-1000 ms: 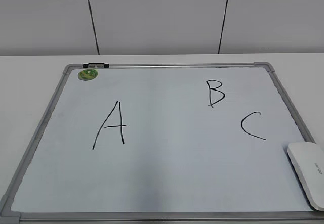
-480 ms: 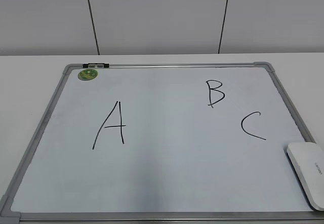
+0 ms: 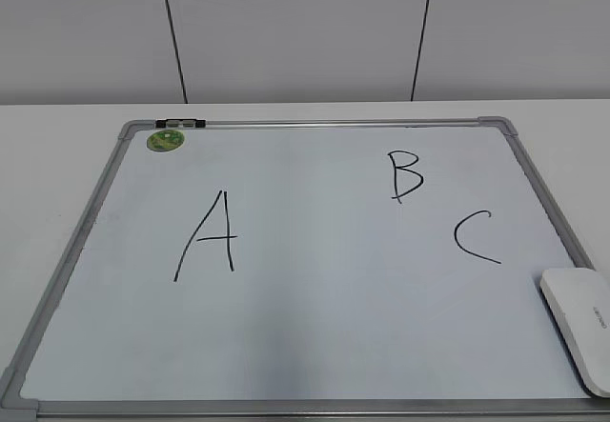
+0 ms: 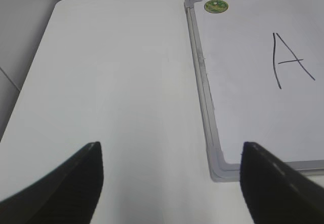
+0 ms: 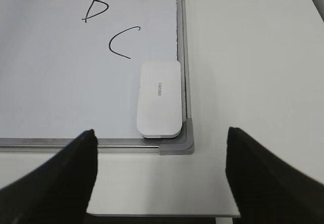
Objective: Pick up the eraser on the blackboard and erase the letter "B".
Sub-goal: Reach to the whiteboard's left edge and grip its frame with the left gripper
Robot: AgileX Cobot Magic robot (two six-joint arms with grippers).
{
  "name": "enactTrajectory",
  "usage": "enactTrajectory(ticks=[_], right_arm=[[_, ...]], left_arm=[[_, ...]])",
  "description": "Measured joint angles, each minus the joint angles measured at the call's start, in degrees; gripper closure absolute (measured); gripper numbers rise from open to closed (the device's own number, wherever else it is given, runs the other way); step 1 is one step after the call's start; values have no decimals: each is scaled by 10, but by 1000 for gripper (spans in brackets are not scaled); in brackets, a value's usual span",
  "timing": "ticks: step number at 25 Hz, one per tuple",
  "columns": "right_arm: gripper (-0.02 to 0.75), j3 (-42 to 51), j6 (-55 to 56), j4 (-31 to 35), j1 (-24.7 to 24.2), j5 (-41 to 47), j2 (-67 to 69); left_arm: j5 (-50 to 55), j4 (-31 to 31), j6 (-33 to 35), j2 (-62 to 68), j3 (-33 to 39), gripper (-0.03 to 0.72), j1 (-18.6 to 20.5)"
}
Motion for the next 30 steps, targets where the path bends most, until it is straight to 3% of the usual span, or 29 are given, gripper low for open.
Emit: enactTrajectory(ticks=[15,23,30], right_arm=[[151,0,0,0,0,0,0],[151,0,0,0,0,0,0],[151,0,0,0,0,0,0]], left_arm=[[-203,-48,0,388,-33,78,0],[-192,-52,0,602,-176,109,0],[-110,-99,24,790,-320,113,0]])
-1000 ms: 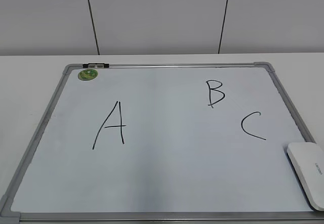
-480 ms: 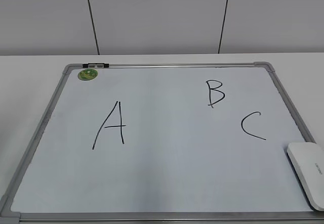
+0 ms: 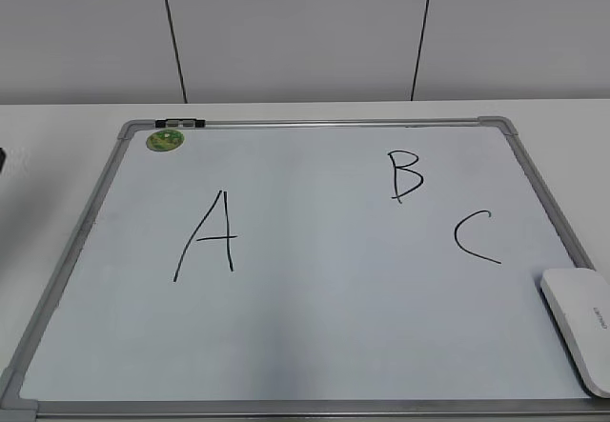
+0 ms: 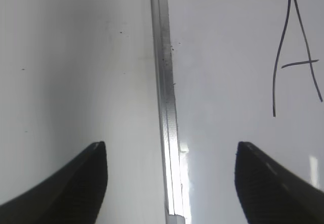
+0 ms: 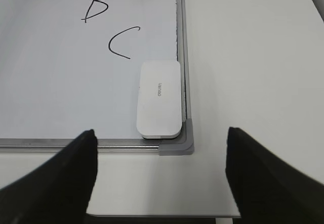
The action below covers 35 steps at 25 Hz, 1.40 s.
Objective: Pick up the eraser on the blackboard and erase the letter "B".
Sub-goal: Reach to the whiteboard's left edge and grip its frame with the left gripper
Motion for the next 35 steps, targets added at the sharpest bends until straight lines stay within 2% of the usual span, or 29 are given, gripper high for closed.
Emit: enactTrajectory(ticks=[8,18,27,35], right_arm=[[151,0,0,0,0,0,0],[151,0,0,0,0,0,0],[151,0,0,0,0,0,0],[151,0,0,0,0,0,0]], left_arm=[[52,-18,33,156,-99,145,0],[13,-38,82,266,-129,267,2],[11,-66,100,349,-193,286,18],[-2,-91,124,378,-205,311,25]])
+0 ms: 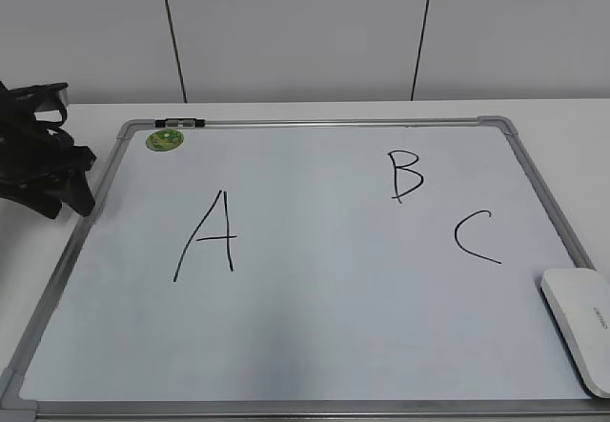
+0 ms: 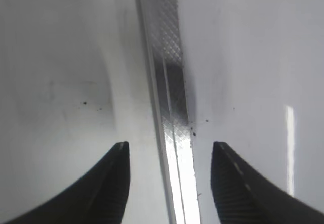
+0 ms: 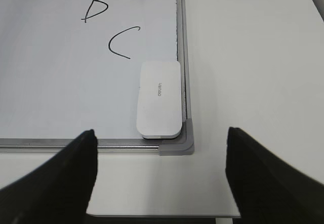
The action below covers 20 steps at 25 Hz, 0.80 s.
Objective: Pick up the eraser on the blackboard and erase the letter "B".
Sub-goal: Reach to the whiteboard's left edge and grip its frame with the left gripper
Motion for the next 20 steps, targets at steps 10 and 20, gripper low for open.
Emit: enactTrajectory(ticks=[10,20], right_arm=[[151,0,0,0,0,0,0],[151,0,0,0,0,0,0]], left_arm=[[-14,-20,14,11,0,342,18],[-14,-38,21,32,0,353,20]])
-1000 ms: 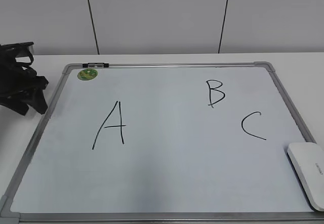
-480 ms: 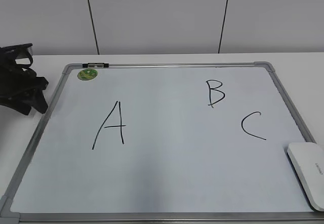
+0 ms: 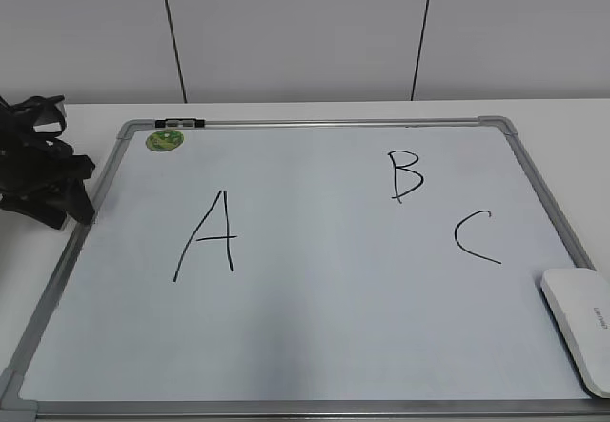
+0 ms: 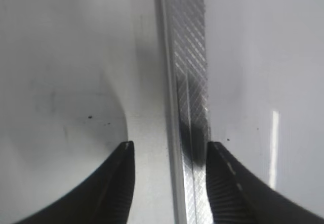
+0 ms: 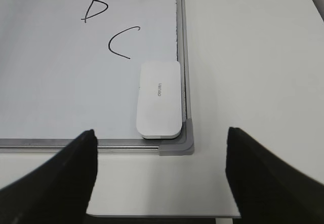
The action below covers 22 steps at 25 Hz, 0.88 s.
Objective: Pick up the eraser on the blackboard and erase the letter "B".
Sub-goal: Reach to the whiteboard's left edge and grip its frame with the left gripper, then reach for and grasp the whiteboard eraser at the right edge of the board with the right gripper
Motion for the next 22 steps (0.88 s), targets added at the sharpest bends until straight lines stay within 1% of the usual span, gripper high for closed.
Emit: enactTrajectory(ticks=[4,6,8,12,14,17,19,22], right_arm=[[151,0,0,0,0,0,0],[151,0,0,0,0,0,0],[151,0,0,0,0,0,0],[150,0,0,0,0,0,0],[151,0,0,0,0,0,0],[151,0,0,0,0,0,0],[151,0,0,0,0,0,0],[151,0,0,0,0,0,0]], left_arm=[[1,-2,1,6,0,357,0],[1,-3,1,8,-1,374,0],[1,-6,1,8,-1,411,0],[5,-11,1,8,-1,515,0],[7,-12,1,8,-1,545,0],[11,-13,1,8,-2,615,0],[12,-16,1,8,-3,644,0],[14,-18,1,9,-3,653,0]])
